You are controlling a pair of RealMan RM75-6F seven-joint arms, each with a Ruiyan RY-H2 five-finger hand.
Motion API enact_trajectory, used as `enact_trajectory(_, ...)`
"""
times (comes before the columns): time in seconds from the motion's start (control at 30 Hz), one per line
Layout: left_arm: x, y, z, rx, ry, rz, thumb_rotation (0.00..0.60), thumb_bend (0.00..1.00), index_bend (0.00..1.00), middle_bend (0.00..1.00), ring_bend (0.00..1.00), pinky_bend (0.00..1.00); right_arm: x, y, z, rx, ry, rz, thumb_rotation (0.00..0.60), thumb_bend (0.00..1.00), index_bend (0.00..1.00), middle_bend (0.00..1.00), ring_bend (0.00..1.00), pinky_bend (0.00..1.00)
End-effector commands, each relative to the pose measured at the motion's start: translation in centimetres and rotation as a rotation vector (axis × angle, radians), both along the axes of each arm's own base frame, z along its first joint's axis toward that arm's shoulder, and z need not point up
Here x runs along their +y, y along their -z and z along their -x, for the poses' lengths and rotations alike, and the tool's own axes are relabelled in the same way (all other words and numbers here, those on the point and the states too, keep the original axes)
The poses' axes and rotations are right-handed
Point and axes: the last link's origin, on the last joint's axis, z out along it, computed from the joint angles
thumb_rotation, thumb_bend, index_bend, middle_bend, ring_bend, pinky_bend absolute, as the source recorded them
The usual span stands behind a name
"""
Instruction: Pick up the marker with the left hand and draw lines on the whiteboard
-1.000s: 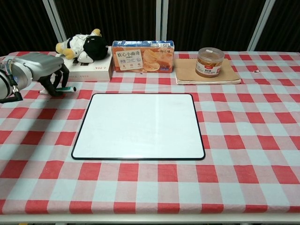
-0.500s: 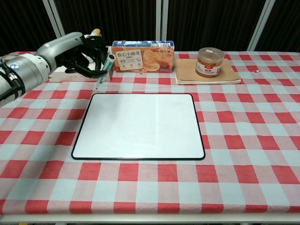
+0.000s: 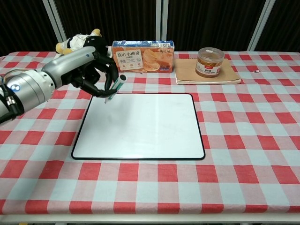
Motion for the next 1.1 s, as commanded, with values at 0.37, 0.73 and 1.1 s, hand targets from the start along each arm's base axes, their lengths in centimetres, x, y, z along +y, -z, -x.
enact_trajectory(0.37, -0.1, 1.1, 0.7, 0.046, -0.041, 0.03, 0.6, 0.42, 0.59, 0.63, 0.87, 0.93, 0.2, -0.2, 0.0, 0.002, 0.002, 0.004, 0.6, 0.21, 0.06, 0.16, 0.0, 0.0)
enact_trajectory(0.73, 0.1, 2.4, -0.3, 0.034, -0.037, 0.046, 0.6, 0.42, 0.59, 0.63, 0.87, 0.93, 0.5, -0.4, 0.3, 0.004, 0.009, 0.01, 0.6, 0.21, 0.06, 0.16, 0.0, 0.0)
enact_trajectory(1.1, 0.4, 3.6, -4.8, -0.019, 0.035, 0.062, 0.6, 0.42, 0.59, 0.63, 0.87, 0.93, 1.0, -1.2, 0.6, 0.005, 0.02, 0.033, 0.6, 0.21, 0.06, 0.16, 0.0, 0.0)
